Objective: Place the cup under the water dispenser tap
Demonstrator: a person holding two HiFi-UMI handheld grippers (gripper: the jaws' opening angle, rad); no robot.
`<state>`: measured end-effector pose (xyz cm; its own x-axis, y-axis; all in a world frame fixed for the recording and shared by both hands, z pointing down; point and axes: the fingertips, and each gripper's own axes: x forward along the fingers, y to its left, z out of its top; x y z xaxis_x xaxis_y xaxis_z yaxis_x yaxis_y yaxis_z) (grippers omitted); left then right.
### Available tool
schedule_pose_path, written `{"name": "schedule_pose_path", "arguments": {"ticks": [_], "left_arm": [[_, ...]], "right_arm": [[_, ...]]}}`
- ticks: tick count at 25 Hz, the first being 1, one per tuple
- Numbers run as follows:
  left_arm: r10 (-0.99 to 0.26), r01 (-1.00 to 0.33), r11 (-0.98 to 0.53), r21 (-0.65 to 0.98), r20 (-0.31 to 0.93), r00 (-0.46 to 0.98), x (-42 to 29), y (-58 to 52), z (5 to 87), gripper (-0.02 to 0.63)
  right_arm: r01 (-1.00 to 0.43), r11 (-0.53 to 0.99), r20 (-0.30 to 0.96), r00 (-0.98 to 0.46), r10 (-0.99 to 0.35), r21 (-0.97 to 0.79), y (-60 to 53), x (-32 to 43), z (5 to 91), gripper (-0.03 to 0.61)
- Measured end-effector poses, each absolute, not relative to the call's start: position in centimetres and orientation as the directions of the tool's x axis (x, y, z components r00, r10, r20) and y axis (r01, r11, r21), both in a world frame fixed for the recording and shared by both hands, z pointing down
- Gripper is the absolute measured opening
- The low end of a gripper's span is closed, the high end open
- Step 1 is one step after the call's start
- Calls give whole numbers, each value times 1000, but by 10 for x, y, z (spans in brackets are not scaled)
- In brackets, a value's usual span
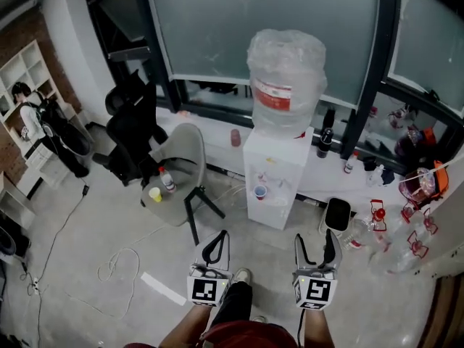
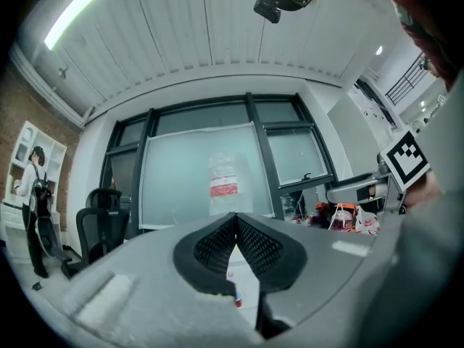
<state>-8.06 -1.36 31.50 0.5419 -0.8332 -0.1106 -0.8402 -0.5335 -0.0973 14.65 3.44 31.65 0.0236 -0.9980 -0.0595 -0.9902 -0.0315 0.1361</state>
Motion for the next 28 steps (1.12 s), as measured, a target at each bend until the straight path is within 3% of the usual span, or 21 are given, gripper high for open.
{"name": "schedule_pose_path", "arguments": {"ticks": [8, 18, 22, 28], "left_arm": [[-817, -846, -506, -168, -221, 532, -100, 47, 249, 0], [-818, -851, -498, -167, -237, 525, -102, 62, 238, 0], [-816, -852, -496, -169, -244, 524, -101, 66, 235, 0], [-808, -852, -495, -170, -269, 524, -99, 73, 230, 0]], "right_arm": [[-984, -28, -149, 2, -989, 173, 96, 141, 255, 325], [-981, -18, -173, -16, -985, 194, 108, 131, 245, 274], [-982, -17, -183, -19, -983, 190, 114, 130, 247, 190], [-985, -23, -170, -7, -985, 172, 117, 133, 252, 1]]}}
